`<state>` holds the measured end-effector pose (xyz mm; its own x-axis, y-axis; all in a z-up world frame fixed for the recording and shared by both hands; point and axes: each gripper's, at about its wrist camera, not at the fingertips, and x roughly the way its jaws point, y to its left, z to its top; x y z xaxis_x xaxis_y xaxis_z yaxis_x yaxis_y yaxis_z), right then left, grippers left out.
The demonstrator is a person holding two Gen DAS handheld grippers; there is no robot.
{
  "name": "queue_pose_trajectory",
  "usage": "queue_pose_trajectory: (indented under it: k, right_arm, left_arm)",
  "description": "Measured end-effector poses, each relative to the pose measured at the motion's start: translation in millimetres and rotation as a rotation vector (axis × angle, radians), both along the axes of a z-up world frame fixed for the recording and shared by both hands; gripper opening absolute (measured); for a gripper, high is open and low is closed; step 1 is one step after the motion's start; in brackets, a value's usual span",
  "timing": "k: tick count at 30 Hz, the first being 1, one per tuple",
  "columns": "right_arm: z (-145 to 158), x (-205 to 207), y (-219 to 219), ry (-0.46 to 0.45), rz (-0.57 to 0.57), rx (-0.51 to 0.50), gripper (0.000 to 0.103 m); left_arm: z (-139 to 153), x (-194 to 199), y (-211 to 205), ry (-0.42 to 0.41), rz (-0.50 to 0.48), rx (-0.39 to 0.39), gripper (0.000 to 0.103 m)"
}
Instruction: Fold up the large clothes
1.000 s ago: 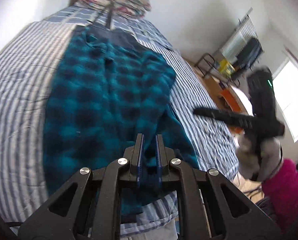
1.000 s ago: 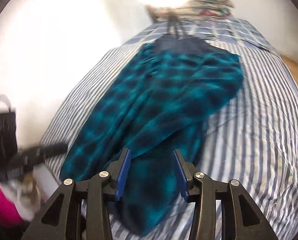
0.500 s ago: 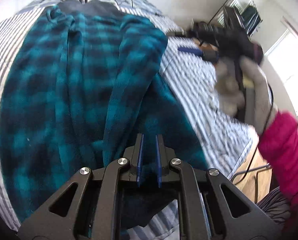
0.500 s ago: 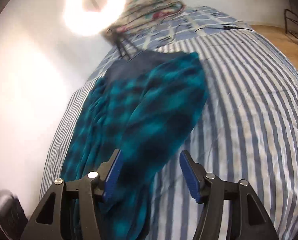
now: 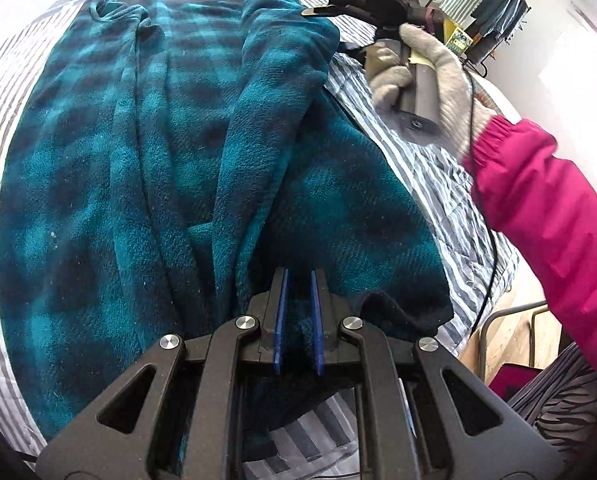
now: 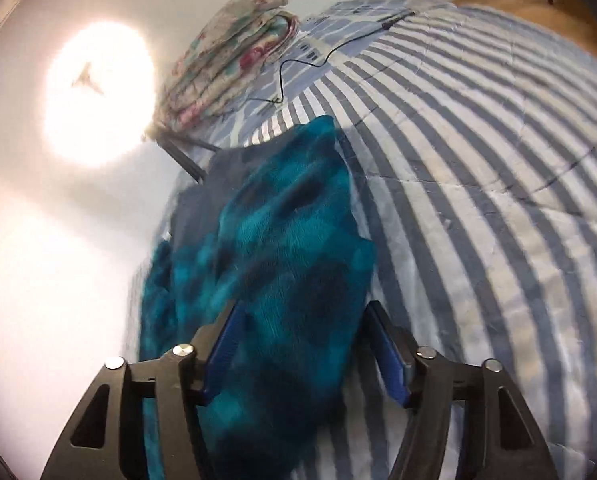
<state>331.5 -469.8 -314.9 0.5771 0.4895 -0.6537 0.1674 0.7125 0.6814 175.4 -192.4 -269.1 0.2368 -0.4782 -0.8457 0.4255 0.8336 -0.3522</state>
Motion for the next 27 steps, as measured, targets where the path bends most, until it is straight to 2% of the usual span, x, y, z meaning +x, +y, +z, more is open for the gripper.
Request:
queue_pose_trajectory:
  k: [1,2,3,4,5,11,16,21,22,23,24,25,27]
  right_arm:
    - [-1,2,1,-0.001,0.001,0.015,0.054]
    - [-3,7,3,0.000,0.009,0.030,0.040]
    - [-3,10,6,0.001,0.019,0.038,0.034]
    - [-1,14,11,-0.002,0.030,0.028,0.024]
    - [6,18,17,-0.010,0.042,-0.008,0.018]
    - [53,32,70,-0.088,0.143,-0.192,0.011]
    - [76,49,140,-0.131,0.277,-0.369,0.010]
    - [67,60,194,-0.122,0.381,-0.396,0.014]
    - [60,64,205,-0.104,0.415,-0.364,0.024]
    - [52,67,212,-0.078,0.458,-0.305,0.044]
    - [47,67,214,-0.056,0.488,-0.255,0.050]
    - [44,68,217,-0.042,0.502,-0.228,0.050]
    - [56,61,213,-0.104,0.494,-0.207,0.050]
  left_arm:
    - [0,0,0,0.000,-0.001,-0.002,0.008]
    - [1,-1,0,0.001,-0.001,-0.005,0.008]
    - [1,-1,0,0.003,-0.001,-0.010,0.008]
    - [1,-1,1,0.004,-0.003,-0.013,0.008]
    - [1,-2,1,0.005,-0.008,-0.018,0.008]
    - [3,0,-1,0.006,-0.022,-0.039,0.008]
    - [6,-2,-1,0.001,-0.025,-0.045,0.008]
    - [7,-1,3,0.006,-0.014,-0.051,0.008]
    - [8,-1,4,0.008,-0.012,-0.055,0.008]
    - [9,-1,5,0.006,-0.013,-0.057,0.008]
    - [10,-2,5,0.005,-0.013,-0.058,0.008]
    - [11,-3,6,0.002,-0.015,-0.060,0.008]
    - [13,-4,7,-0.003,-0.020,-0.064,0.008]
